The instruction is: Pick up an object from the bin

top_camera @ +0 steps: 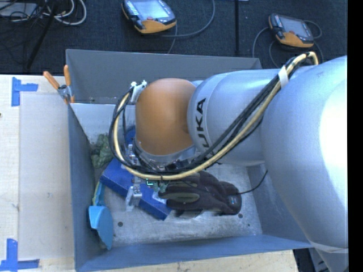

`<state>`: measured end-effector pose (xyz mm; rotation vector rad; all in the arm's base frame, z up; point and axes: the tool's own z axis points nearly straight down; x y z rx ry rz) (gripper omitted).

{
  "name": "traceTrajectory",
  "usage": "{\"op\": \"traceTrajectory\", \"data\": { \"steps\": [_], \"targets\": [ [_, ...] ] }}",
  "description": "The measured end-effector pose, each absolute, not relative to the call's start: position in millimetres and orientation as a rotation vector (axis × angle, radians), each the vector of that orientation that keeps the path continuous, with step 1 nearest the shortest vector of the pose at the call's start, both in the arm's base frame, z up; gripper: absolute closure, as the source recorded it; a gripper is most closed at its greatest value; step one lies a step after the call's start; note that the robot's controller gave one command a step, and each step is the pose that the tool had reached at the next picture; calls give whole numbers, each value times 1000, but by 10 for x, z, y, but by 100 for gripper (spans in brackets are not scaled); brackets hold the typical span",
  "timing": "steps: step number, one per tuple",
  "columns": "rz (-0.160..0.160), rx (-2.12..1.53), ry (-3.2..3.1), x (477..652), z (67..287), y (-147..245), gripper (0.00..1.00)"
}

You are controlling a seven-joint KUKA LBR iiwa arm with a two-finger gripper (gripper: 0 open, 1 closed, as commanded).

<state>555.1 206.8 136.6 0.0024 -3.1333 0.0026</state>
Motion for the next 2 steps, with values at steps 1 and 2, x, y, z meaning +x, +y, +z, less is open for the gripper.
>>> {"op": "traceTrajectory", "data": {
  "steps": [1, 2],
  "targets": [
    [1, -3, -3139, 5572, 1398, 2060, 0],
    [-10, -137, -3159, 5693, 962, 2161, 0]
  ]
}}
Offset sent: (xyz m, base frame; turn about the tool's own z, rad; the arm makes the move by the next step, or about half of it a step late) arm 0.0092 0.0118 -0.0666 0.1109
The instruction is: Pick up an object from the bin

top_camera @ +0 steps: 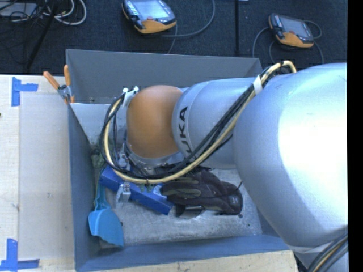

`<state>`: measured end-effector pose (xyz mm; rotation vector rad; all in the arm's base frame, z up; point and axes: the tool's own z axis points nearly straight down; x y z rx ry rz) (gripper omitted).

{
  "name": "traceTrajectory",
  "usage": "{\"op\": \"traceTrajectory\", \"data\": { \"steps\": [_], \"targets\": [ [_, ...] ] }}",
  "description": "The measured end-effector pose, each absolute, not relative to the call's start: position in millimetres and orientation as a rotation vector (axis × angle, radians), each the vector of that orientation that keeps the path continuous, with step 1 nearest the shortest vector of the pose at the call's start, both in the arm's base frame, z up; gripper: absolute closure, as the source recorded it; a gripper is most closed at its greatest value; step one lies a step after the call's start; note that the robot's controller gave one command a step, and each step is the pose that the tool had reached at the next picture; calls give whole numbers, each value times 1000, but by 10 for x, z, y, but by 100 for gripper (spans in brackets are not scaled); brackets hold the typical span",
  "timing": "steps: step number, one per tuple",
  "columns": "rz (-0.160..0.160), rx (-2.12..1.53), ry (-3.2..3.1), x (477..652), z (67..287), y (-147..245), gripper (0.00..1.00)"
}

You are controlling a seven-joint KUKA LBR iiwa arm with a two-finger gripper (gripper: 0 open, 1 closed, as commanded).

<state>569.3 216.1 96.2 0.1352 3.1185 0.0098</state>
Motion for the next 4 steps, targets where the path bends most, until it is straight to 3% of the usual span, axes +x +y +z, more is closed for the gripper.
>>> {"op": "traceTrajectory", "data": {
  "steps": [1, 2, 3, 4],
  "targets": [
    [-2, 134, 3140, 5614, 954, 2142, 0],
    [9, 603, 3079, 5484, 772, 2063, 0],
    [-2, 90, 3125, 5412, 761, 2157, 0],
    [16, 633, 3052, 5221, 783, 2383, 100]
  ]
}}
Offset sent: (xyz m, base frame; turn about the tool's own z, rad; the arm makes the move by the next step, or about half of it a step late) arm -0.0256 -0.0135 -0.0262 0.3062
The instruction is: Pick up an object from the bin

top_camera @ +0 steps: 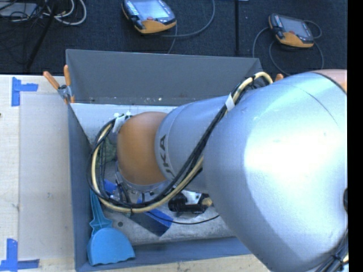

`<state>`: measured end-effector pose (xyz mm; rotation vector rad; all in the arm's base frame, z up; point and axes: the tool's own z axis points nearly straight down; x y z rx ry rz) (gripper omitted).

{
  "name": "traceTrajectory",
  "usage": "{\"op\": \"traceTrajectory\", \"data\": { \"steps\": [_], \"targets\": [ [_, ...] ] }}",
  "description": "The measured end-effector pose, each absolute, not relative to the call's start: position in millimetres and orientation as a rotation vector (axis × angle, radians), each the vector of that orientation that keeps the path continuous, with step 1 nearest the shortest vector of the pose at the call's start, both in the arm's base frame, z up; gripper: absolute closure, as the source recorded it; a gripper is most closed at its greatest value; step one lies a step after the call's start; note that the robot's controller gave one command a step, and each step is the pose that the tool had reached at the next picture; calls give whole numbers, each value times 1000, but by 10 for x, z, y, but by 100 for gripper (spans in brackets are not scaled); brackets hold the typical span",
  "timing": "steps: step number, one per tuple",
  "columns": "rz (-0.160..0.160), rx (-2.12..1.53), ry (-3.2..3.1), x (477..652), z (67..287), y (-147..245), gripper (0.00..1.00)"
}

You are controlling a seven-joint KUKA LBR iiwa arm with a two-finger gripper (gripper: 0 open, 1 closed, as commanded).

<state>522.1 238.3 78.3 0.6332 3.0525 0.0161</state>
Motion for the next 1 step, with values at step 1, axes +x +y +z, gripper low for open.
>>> {"op": "traceTrajectory", "data": {
  "steps": [1],
  "targets": [
    [16, 711, 3035, 5191, 782, 2412, 100]
  ]
}}
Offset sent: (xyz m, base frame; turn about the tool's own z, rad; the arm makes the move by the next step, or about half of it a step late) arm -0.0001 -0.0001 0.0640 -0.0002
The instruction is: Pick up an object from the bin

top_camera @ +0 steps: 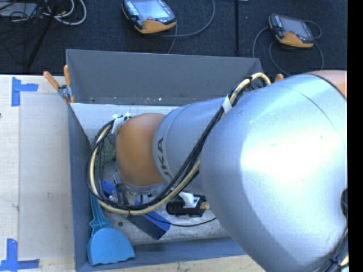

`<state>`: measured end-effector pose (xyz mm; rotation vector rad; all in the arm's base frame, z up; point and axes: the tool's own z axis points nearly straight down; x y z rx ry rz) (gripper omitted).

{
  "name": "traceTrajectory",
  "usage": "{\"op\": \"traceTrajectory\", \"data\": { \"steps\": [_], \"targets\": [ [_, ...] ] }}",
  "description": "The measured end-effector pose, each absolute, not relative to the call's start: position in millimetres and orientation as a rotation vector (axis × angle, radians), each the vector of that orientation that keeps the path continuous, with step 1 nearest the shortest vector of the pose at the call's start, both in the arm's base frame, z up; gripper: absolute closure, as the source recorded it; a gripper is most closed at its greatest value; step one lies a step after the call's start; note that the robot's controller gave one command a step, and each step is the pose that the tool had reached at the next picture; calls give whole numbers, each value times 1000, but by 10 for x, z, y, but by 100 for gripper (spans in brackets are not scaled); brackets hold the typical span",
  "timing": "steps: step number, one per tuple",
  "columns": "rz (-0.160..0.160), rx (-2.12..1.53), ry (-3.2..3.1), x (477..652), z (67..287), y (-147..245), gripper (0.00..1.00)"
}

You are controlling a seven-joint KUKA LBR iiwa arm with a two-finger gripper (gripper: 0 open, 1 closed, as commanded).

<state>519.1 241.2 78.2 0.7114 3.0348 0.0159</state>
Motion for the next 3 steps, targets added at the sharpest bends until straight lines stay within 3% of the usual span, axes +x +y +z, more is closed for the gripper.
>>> {"op": "traceTrajectory", "data": {
  "steps": [1, 2, 3],
  "targets": [
    [4, 710, 3047, 5164, 805, 2404, 100],
    [-10, 694, 3067, 5124, 969, 2391, 100],
    [-4, 696, 3065, 5139, 1124, 2398, 100]
  ]
}}
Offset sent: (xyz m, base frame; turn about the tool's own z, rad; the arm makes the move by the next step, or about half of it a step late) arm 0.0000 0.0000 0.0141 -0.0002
